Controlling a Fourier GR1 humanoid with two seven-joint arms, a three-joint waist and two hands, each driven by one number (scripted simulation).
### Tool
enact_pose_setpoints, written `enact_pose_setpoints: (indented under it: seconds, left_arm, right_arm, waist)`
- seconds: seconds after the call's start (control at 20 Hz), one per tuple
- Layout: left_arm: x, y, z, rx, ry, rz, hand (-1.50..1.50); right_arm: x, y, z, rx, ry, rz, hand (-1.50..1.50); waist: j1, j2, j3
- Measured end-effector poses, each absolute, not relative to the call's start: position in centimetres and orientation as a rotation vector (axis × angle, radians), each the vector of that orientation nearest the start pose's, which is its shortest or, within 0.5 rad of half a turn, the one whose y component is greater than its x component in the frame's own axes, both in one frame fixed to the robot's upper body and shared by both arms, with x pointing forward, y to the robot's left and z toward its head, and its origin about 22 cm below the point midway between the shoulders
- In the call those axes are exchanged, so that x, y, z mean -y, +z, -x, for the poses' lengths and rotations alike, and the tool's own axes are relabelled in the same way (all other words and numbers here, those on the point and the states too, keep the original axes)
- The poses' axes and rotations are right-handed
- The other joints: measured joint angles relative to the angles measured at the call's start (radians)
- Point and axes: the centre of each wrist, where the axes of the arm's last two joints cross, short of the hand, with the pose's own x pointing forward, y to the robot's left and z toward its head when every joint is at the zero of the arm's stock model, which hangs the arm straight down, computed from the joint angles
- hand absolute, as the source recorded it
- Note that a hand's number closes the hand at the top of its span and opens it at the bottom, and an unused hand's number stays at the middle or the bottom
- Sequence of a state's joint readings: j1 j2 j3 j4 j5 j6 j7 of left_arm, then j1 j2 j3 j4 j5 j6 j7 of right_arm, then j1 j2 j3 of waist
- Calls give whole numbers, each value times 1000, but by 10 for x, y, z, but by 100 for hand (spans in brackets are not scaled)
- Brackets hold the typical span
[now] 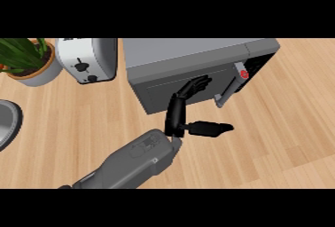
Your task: Pick up the milk, place it into the microwave and close the microwave
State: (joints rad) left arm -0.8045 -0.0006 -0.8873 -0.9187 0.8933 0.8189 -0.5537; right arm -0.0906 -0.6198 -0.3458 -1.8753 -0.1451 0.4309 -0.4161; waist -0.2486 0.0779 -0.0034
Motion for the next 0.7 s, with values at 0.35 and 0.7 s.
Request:
enact_pose_setpoints:
  seconds: [0.35,0.7]
  left_arm:
    - [0,18,-309,1815,-50,136,-150]
    - [2,19,-309,1837,-58,157,-150]
  right_arm:
    - [377,198,-238,2292,792,201,150]
    - [370,156,-253,2265,545,-104,-150]
  waist:
    - [1,5,1]
    - [11,16,6]
